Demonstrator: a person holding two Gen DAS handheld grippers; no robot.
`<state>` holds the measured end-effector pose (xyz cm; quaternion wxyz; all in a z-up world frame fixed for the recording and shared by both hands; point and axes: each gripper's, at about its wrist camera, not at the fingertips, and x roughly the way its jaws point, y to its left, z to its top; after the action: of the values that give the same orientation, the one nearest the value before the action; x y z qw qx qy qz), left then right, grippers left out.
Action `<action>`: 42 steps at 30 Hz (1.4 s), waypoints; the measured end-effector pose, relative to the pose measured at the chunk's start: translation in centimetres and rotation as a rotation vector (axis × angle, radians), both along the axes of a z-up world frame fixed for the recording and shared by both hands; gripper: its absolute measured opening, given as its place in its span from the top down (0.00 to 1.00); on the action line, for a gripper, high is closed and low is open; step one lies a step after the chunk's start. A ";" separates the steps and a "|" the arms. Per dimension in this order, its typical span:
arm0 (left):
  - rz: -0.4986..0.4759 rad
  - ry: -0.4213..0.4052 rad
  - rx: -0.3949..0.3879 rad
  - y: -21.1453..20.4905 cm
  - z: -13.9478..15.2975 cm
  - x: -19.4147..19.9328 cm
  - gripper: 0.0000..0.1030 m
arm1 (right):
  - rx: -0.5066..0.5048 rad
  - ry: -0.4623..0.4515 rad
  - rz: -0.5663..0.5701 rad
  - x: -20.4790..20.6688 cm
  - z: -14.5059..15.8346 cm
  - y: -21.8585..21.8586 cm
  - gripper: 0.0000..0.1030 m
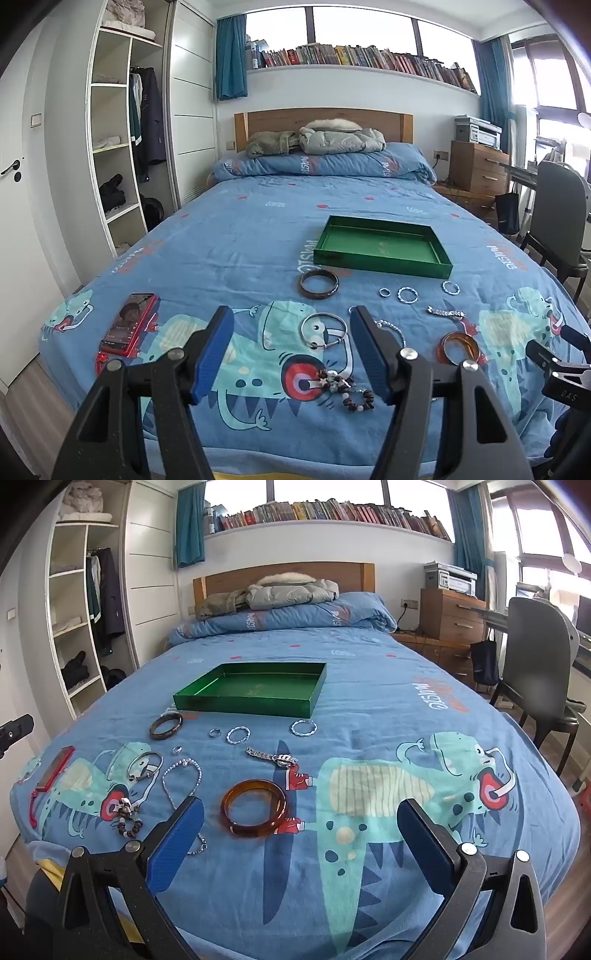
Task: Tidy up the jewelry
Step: 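Move both tools toward the jewelry laid out on the bedspread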
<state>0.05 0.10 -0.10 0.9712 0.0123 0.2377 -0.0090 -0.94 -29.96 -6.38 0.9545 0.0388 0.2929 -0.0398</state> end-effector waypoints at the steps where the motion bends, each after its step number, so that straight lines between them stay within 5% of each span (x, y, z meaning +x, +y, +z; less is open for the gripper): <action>1: -0.002 0.005 -0.003 0.1 -0.1 0.0 0.38 | 0.003 0.002 0.000 0.0 0.0 0.0 0.00; 26: -0.022 0.081 0.001 -1.4 -1.4 1.1 0.38 | -0.004 0.004 -0.024 0.0 -0.2 -0.5 0.00; 42: -0.030 0.095 -0.007 -2.6 -1.6 1.3 0.38 | -0.042 -0.030 -0.066 0.0 2.2 -0.8 0.00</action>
<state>1.33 -2.51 -1.70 0.9586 0.0119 0.2834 -0.0251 -0.99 -30.79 -4.15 0.9576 0.0292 0.2763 -0.0768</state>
